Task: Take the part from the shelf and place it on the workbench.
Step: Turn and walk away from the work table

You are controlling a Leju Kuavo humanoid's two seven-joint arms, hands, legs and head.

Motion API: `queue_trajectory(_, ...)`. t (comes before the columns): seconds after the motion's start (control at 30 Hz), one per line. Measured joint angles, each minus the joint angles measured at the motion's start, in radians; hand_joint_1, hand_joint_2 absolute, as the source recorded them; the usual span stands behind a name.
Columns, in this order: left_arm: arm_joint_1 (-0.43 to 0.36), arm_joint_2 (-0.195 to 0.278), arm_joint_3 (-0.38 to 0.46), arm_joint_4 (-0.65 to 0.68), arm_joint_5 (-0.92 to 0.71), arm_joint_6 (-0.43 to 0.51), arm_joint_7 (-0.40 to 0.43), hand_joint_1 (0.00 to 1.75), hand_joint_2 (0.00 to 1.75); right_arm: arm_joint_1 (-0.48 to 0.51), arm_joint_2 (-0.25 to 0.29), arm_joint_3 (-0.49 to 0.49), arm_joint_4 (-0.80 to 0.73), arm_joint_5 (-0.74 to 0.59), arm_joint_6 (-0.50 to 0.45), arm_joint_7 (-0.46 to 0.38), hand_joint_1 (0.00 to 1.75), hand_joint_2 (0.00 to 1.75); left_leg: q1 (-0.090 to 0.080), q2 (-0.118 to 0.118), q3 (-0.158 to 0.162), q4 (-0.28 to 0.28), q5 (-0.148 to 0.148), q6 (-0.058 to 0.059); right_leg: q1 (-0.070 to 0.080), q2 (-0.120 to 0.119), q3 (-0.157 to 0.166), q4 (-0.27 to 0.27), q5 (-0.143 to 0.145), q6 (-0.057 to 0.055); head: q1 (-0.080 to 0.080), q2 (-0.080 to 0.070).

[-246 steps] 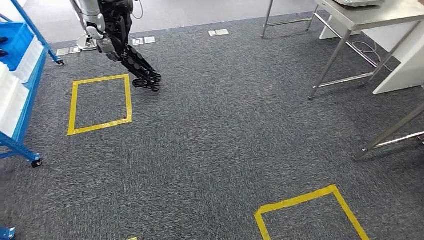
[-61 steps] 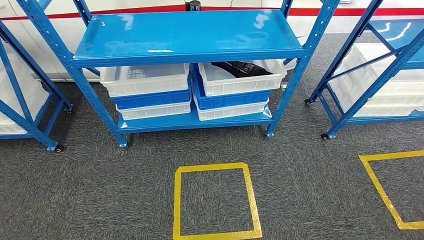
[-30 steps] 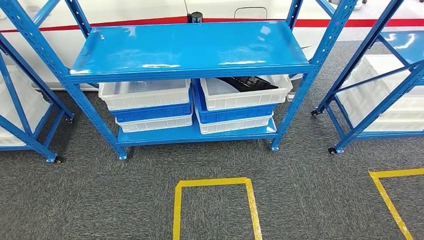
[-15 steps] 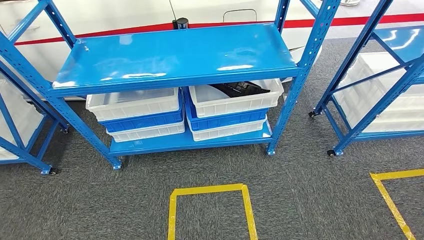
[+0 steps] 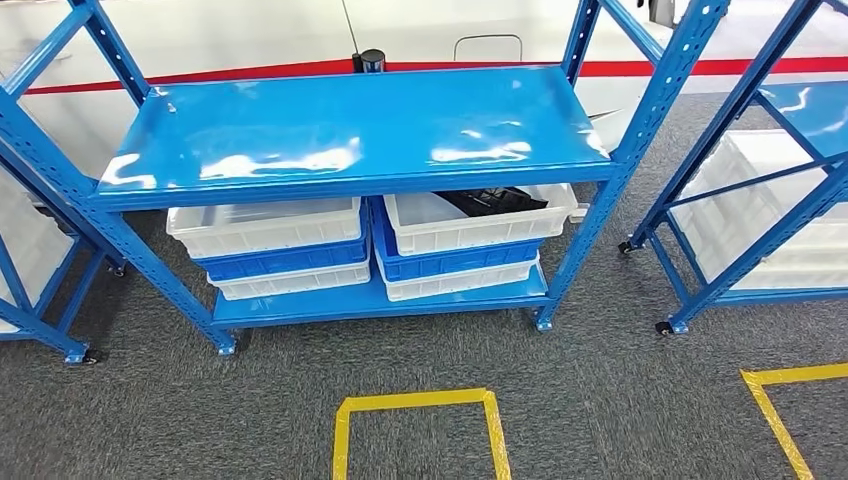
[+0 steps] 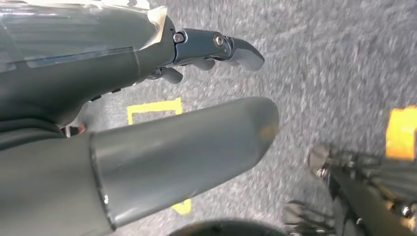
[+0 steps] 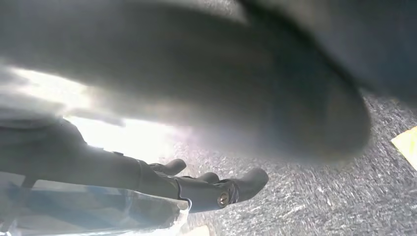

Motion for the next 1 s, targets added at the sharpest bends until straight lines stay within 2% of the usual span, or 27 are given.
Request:
queue_trajectory(0.03, 0.002, -0.001, 0.000, 0.000, 0.000, 0.000, 0.000, 0.00, 0.00, 0.000, -0.002, -0.001, 0.000, 0.000, 0.000, 0.000, 0.00, 0.00, 0.002, -0.001, 0.008, 0.000, -0.009, -0.003, -0.001, 0.000, -0.021, 0.002, -0.010, 0.006, 0.000, 0.000)
queue_trajectory(0.07, 0.004, -0.003, 0.000, 0.000, 0.001, 0.000, 0.000, 0.00, 0.00, 0.001, -0.004, -0.001, 0.000, 0.001, 0.000, -0.001, 0.00, 0.00, 0.006, -0.002, 0.019, 0.001, -0.017, -0.007, -0.002, 0.000, -0.026, -0.027, -0.002, 0.014, 0.001, 0.000)
queue_trajectory(0.1, 0.005, -0.004, 0.000, 0.000, 0.002, 0.000, -0.001, 0.00, 0.00, 0.002, -0.005, -0.002, 0.000, 0.001, 0.000, -0.001, 0.00, 0.00, 0.010, -0.004, 0.031, 0.001, -0.026, -0.013, -0.005, 0.000, -0.018, -0.083, 0.028, 0.027, 0.001, 0.000)
queue_trajectory(0.13, 0.005, -0.004, 0.000, 0.000, 0.002, 0.000, -0.001, 0.00, 0.00, 0.004, -0.006, -0.002, 0.000, 0.002, 0.000, -0.001, 0.00, 0.00, 0.012, -0.005, 0.045, 0.002, -0.037, -0.021, -0.009, -0.003, -0.005, -0.141, 0.077, 0.040, 0.003, 0.000)
queue_trajectory(0.17, 0.005, -0.004, 0.000, 0.000, 0.003, 0.000, -0.002, 0.00, 0.00, 0.006, -0.006, -0.002, 0.001, 0.002, 0.000, -0.001, 0.00, 0.00, 0.013, -0.006, 0.059, 0.003, -0.047, -0.028, -0.011, -0.007, 0.006, -0.190, 0.114, 0.043, 0.005, 0.000)
queue_trajectory(0.2, 0.005, -0.003, 0.000, 0.000, 0.003, 0.001, -0.002, 0.00, 0.00, 0.008, -0.006, -0.002, 0.001, 0.002, -0.001, -0.001, 0.00, 0.00, 0.012, -0.006, 0.067, 0.004, -0.057, -0.035, -0.011, -0.010, 0.017, -0.220, 0.144, 0.038, 0.006, 0.000)
queue_trajectory(0.23, 0.005, -0.003, 0.000, 0.001, 0.004, 0.001, -0.002, 0.00, 0.00, 0.007, -0.006, -0.003, 0.001, 0.002, -0.001, -0.001, 0.00, 0.00, 0.010, -0.005, 0.074, 0.006, -0.063, -0.042, -0.009, -0.013, 0.023, -0.229, 0.159, 0.024, 0.006, 0.000)
queue_trajectory(0.27, 0.003, -0.003, 0.000, 0.001, 0.004, 0.001, -0.003, 0.00, 0.00, 0.005, -0.005, -0.003, 0.001, 0.002, -0.001, -0.002, 0.00, 0.00, 0.010, -0.004, 0.075, 0.011, -0.065, -0.047, -0.007, -0.013, 0.027, -0.231, 0.154, 0.007, 0.005, 0.000)
queue_trajectory(0.33, -0.002, -0.003, 0.000, 0.001, 0.005, 0.001, -0.003, 0.00, 0.00, 0.003, -0.003, -0.004, 0.001, 0.003, -0.002, -0.003, 0.00, 0.00, 0.012, -0.001, 0.058, 0.042, -0.058, -0.056, -0.011, -0.010, 0.035, -0.234, 0.156, -0.011, 0.001, 0.000)
queue_trajectory(0.4, -0.005, -0.004, 0.000, 0.001, 0.007, 0.001, -0.003, 0.00, 0.00, 0.004, -0.003, -0.005, 0.001, 0.004, -0.002, -0.003, 0.00, 0.00, 0.015, 0.004, 0.004, 0.128, -0.073, -0.067, -0.014, -0.009, 0.042, -0.238, 0.151, -0.022, -0.003, 0.000)
queue_trajectory(0.5, -0.003, -0.005, 0.000, 0.001, 0.010, 0.001, -0.003, 0.00, 0.00, 0.007, -0.004, -0.006, 0.001, 0.004, -0.003, -0.003, 0.00, 0.00, 0.017, 0.007, -0.112, 0.277, -0.143, -0.078, -0.011, -0.008, 0.048, -0.240, 0.140, -0.037, -0.007, 0.000)
queue_trajectory(0.53, -0.002, -0.005, 0.000, 0.001, 0.010, 0.001, -0.003, 0.00, 0.00, 0.008, -0.004, -0.006, 0.001, 0.004, -0.003, -0.003, 0.00, 0.44, 0.017, 0.007, -0.136, 0.289, -0.142, -0.078, -0.010, -0.007, 0.052, -0.240, 0.136, -0.039, -0.007, 0.000)
queue_trajectory(0.57, -0.001, -0.005, 0.000, 0.001, 0.010, 0.001, -0.003, 0.00, 0.00, 0.008, -0.004, -0.006, 0.001, 0.004, -0.004, -0.003, 0.00, 0.87, 0.016, 0.007, -0.144, 0.270, -0.119, -0.075, -0.009, -0.006, 0.057, -0.240, 0.132, -0.040, -0.008, 0.000)
queue_trajectory(0.63, -0.001, -0.004, 0.000, 0.001, 0.010, 0.001, -0.003, 0.00, 0.00, 0.009, -0.003, -0.007, 0.001, 0.004, -0.006, -0.003, 0.00, 1.75, 0.013, 0.009, -0.116, 0.155, -0.028, -0.060, -0.007, -0.005, 0.067, -0.241, 0.123, -0.038, -0.009, 0.000)
queue_trajectory(0.67, -0.001, -0.003, 0.000, 0.001, 0.010, 0.001, -0.003, 0.00, 0.44, 0.009, -0.003, -0.007, 0.001, 0.004, -0.006, -0.003, 0.00, 1.75, 0.009, 0.012, -0.099, 0.103, -0.003, -0.051, -0.005, -0.004, 0.072, -0.241, 0.120, -0.036, -0.008, 0.000)
queue_trajectory(0.7, -0.002, -0.003, 0.000, 0.001, 0.010, 0.001, -0.003, 0.00, 0.87, 0.008, -0.003, -0.007, 0.001, 0.004, -0.008, -0.002, 0.00, 1.75, 0.004, 0.014, -0.087, 0.066, 0.005, -0.043, -0.004, -0.004, 0.075, -0.242, 0.116, -0.032, -0.010, 0.000)
queue_trajectory(0.77, -0.002, -0.002, 0.000, 0.001, 0.010, 0.001, -0.003, 0.00, 1.75, 0.006, -0.004, -0.008, 0.001, 0.004, -0.010, -0.001, 0.00, 1.75, -0.004, 0.015, -0.083, 0.050, -0.013, -0.032, -0.002, -0.004, 0.077, -0.248, 0.110, -0.022, -0.012, 0.000)
queue_trajectory(0.83, 0.000, -0.002, 0.000, 0.001, 0.008, 0.001, -0.003, 0.00, 1.75, 0.004, -0.006, -0.009, 0.001, 0.004, -0.011, 0.001, 0.00, 1.75, -0.001, 0.010, -0.067, 0.031, 0.009, -0.023, 0.000, -0.004, 0.082, -0.251, 0.105, -0.011, -0.014, 0.000)
queue_trajectory(0.9, -0.001, -0.003, 0.000, 0.001, 0.007, 0.001, -0.003, 0.00, 1.75, 0.004, -0.009, -0.010, 0.001, 0.004, -0.011, 0.002, 0.00, 1.75, 0.006, 0.009, -0.045, 0.012, 0.032, -0.015, 0.003, -0.003, 0.067, -0.203, 0.081, -0.008, -0.009, 0.000)
queue_trajectory(1.0, -0.004, -0.004, 0.000, 0.000, 0.005, 0.001, -0.003, 0.00, 1.75, 0.001, -0.012, -0.011, 0.000, 0.003, -0.012, 0.002, 0.00, 1.75, 0.006, 0.009, -0.033, 0.007, 0.029, -0.007, 0.002, -0.002, -0.036, -0.025, 0.017, -0.011, -0.003, 0.000)
